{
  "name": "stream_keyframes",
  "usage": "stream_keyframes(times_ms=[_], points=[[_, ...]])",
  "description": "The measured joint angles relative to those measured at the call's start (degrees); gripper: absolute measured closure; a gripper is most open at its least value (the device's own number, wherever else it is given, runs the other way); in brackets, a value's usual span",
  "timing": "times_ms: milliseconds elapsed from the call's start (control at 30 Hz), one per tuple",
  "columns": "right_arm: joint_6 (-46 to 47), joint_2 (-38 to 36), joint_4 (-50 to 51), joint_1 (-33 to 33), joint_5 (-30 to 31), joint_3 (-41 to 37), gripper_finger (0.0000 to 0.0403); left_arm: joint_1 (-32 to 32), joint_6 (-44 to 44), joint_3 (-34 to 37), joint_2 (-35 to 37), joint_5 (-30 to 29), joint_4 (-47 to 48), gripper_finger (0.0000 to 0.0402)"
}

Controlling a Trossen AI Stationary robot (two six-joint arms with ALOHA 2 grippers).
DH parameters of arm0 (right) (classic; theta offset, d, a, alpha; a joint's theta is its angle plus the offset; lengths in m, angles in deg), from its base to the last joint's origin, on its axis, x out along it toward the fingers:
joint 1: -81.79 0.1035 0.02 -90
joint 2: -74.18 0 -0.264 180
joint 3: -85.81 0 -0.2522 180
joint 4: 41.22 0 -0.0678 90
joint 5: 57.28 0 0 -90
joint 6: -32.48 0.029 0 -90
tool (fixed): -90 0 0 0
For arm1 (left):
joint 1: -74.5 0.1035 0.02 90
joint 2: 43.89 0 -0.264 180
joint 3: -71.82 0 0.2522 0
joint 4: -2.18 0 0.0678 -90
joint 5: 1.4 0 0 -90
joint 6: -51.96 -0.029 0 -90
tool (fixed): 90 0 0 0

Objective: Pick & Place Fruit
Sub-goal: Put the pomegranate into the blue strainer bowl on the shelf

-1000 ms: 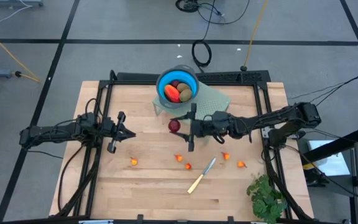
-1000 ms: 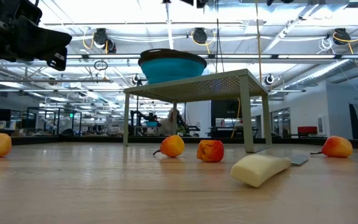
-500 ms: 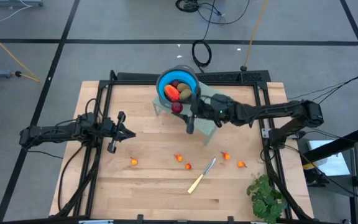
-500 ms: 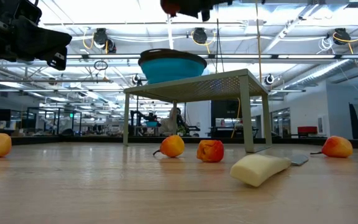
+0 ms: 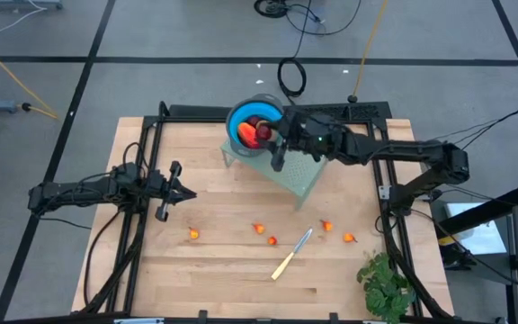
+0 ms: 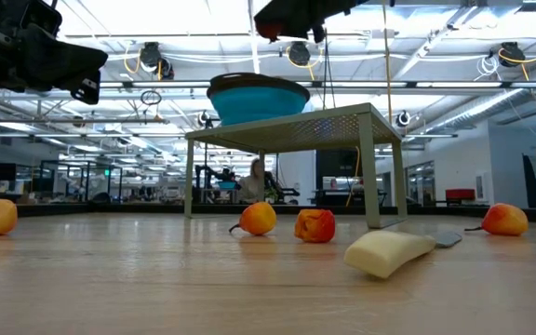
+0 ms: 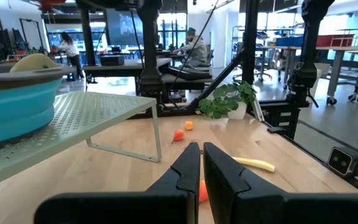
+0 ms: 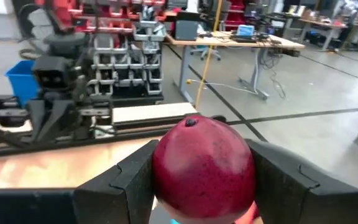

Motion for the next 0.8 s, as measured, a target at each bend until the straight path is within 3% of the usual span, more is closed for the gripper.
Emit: stream_keyframes(times_ms=[333, 800], points=[[6.29, -0.68, 5.70, -3.81, -4.74, 0.04, 0.0193, -0.02, -0.04, 0.00, 0.00, 0.02, -0.15, 0.0378], [6.08, -0.68, 8.15, -7.44, -4.63, -0.02, 0.0193, -0.02, -0.81, 0.00, 0.00, -0.40, -0.15, 0.0378]])
